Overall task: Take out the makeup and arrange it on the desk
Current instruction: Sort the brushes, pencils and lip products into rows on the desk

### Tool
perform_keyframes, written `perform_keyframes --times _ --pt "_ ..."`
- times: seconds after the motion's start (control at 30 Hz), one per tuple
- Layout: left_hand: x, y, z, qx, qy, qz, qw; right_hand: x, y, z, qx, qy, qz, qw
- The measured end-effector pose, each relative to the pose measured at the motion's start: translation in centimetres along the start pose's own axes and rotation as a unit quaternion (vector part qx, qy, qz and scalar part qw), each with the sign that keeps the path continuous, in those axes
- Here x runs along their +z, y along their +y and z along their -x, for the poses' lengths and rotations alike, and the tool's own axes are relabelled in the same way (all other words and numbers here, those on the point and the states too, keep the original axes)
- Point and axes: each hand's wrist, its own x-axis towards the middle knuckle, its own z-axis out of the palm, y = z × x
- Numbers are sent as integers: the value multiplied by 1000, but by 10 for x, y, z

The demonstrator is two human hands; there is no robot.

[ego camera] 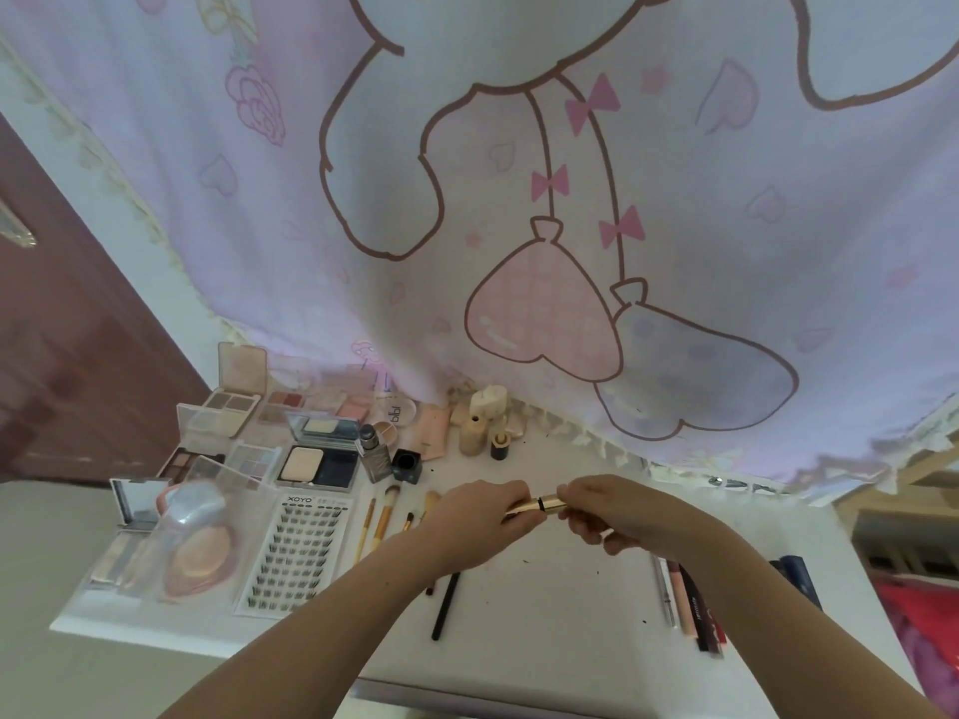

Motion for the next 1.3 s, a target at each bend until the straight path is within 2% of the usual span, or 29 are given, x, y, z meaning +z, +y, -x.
perform_keyframes --times 0.1,0.23,0.4,0.57,0.73,0.9,0.97,1.07,1.13,1.23,1.3 --pt "1 -1 4 -5 -4 11 1000 0 1 2 -7 -12 -39 999" --pt "1 1 7 -10 3 15 1000 7 0 -1 11 21 -11 1000" --pt "3 -5 11 -19 3 24 1000 6 -2 3 -20 -28 -53 998" --pt "3 -4 14 -22 2 39 999 14 -5 -4 -11 -3 3 1000" --pt "-1 -21 20 -60 -27 191 979 -10 -4 0 -31 -2 2 1000" --pt "4 -27 24 -88 -99 230 964 -18 13 -1 -5 -33 -11 999" --pt "5 -30 25 -101 -146 251 952 -22 24 -3 6 -34 -19 999" --pt "5 -50 37 -150 -200 333 909 -36 41 -1 42 5 -51 998" --pt "12 -60 42 -180 -156 421 875 -40 54 -2 59 37 -96 993" --pt "29 -44 30 -221 -106 515 821 -23 65 -12 65 34 -180 981" --pt "46 -23 16 -238 -118 489 831 1 69 -21 85 43 -192 977"
